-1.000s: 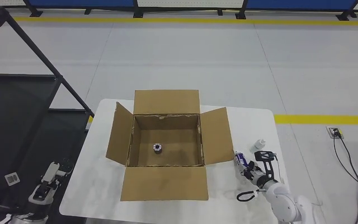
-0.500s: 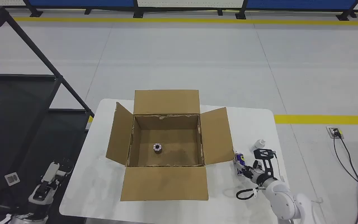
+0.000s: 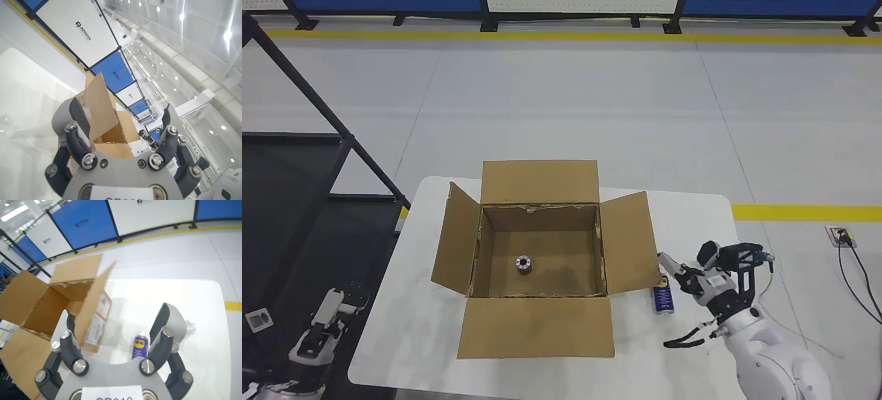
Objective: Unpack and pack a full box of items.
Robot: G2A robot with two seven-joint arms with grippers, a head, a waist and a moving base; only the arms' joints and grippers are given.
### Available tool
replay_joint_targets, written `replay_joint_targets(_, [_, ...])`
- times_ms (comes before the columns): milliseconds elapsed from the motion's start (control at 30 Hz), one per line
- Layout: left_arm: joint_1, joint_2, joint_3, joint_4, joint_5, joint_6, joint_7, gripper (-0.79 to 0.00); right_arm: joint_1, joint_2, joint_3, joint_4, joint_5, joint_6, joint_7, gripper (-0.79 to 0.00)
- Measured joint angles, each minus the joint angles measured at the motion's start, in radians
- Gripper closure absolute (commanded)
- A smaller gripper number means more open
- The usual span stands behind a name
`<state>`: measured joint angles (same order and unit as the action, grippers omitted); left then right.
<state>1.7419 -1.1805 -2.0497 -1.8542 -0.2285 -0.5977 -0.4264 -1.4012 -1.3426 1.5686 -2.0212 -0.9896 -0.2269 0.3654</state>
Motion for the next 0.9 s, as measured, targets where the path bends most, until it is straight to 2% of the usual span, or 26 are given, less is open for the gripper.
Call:
replay_joint_targets(133, [0.005,0.000,-0.022,0.024,-0.035,-0.010,0.008,-0.785,0.069,-0.002,-0.128,-0.076,-0.038,-0.047,0.067,-0.785])
replay_joint_targets(200, [0.008,0.000,-0.035,0.041,-0.058,-0.017,0.005,-0.785,0.156,-0.007,-0.221,-0.048,-0.043,-0.056,0.152,-0.785])
replay_joint_targets(300, [0.015,0.000,-0.052,0.066,-0.093,-0.029,-0.003,-0.785,0.335,-0.026,-0.369,0.067,-0.060,-0.007,0.279,-0.785])
replay_joint_targets(467, [0.032,-0.001,-0.073,0.103,-0.148,-0.052,-0.013,-0.785,0.673,-0.091,-0.628,0.407,0.025,0.067,0.427,-0.785])
replay_joint_targets(567, [0.041,-0.002,-0.086,0.117,-0.178,-0.062,-0.019,-0.785,0.837,-0.144,-0.765,0.633,0.087,0.090,0.460,-0.785])
replay_joint_targets(700, [0.050,-0.003,-0.105,0.131,-0.205,-0.071,-0.023,-0.785,0.989,-0.223,-0.911,0.909,0.152,0.118,0.450,-0.785])
replay_joint_targets(900, [0.052,-0.004,-0.115,0.135,-0.218,-0.070,-0.029,-0.785,1.103,-0.341,-1.039,1.246,0.229,0.118,0.379,-0.785])
